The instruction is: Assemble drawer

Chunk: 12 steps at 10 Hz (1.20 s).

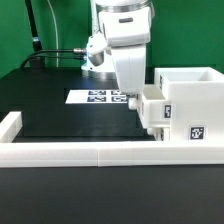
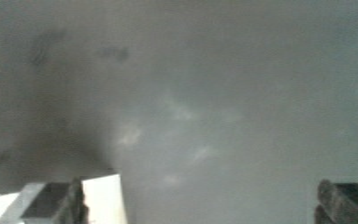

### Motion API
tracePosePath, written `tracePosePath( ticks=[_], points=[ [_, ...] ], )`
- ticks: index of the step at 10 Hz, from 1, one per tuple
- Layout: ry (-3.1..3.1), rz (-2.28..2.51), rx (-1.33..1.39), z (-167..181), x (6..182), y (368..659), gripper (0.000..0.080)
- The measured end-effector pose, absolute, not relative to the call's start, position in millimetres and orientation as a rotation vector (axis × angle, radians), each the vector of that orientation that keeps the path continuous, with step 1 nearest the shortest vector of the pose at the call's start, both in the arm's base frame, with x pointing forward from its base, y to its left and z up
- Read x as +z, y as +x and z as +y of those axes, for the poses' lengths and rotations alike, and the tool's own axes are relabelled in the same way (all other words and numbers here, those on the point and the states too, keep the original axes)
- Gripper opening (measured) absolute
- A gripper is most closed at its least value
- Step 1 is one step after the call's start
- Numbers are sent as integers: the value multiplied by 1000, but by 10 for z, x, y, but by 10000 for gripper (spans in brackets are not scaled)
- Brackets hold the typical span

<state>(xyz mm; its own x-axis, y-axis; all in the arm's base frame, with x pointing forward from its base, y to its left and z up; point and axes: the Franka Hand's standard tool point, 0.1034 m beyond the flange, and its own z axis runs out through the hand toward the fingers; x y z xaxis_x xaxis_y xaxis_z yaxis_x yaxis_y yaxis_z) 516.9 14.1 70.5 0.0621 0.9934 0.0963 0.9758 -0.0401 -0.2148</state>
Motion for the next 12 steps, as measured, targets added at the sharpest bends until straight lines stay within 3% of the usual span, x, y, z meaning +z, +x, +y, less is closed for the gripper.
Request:
tracePosePath(
  ticks=[3,8,12],
  points=[
    [-2139,-1988,115,233,697,5214,649],
    [-2143,-1977,109,-55,712,5298,649],
    [-2171,-1946,98,43,686,5471,649]
  ],
)
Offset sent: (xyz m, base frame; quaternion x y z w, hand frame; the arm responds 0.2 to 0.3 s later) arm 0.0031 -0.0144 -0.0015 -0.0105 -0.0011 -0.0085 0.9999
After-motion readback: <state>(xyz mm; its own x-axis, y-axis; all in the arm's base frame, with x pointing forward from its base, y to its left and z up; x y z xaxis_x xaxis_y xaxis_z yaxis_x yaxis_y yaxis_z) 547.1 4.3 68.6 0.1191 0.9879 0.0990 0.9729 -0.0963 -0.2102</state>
